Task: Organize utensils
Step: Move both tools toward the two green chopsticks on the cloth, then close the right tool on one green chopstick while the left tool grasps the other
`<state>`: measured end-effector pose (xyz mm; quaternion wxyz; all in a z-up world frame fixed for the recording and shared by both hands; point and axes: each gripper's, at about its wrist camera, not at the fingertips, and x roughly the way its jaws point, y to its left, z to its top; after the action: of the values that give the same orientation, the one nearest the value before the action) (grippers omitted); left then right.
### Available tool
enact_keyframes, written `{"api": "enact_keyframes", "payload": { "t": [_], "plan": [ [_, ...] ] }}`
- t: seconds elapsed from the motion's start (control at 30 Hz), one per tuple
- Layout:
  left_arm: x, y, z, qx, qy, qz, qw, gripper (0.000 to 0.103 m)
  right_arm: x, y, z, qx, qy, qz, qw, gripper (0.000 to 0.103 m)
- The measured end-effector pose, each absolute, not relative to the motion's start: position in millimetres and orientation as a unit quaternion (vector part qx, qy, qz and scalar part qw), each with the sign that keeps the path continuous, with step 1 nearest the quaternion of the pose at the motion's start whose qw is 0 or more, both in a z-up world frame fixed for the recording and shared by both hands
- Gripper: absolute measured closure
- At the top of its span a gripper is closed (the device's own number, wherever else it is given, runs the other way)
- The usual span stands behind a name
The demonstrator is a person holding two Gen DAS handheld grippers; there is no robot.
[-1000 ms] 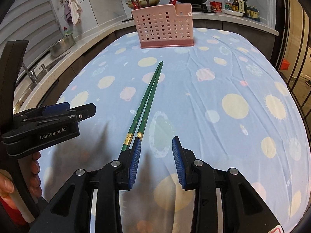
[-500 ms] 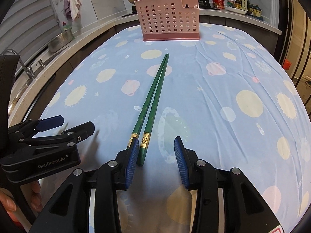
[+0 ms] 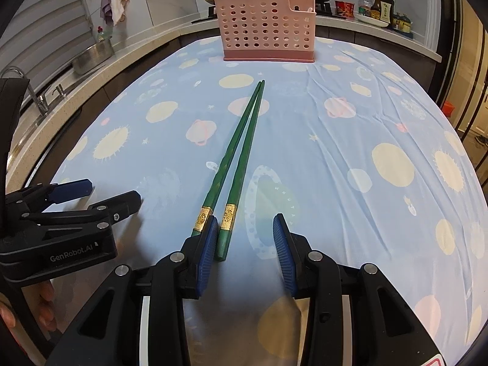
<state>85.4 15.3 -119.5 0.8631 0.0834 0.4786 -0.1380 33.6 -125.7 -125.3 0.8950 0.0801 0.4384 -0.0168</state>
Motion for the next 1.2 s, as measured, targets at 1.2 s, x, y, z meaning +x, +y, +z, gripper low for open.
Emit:
{"api": "enact_keyframes", "payload": {
  "t": [1.2],
  "plan": [
    [53, -56, -120, 0.121, 0.46, -0.216, 0.853, 0.047, -10, -203, -130, 0.147, 0.429, -0.076, 0.888, 0.096]
  ]
}}
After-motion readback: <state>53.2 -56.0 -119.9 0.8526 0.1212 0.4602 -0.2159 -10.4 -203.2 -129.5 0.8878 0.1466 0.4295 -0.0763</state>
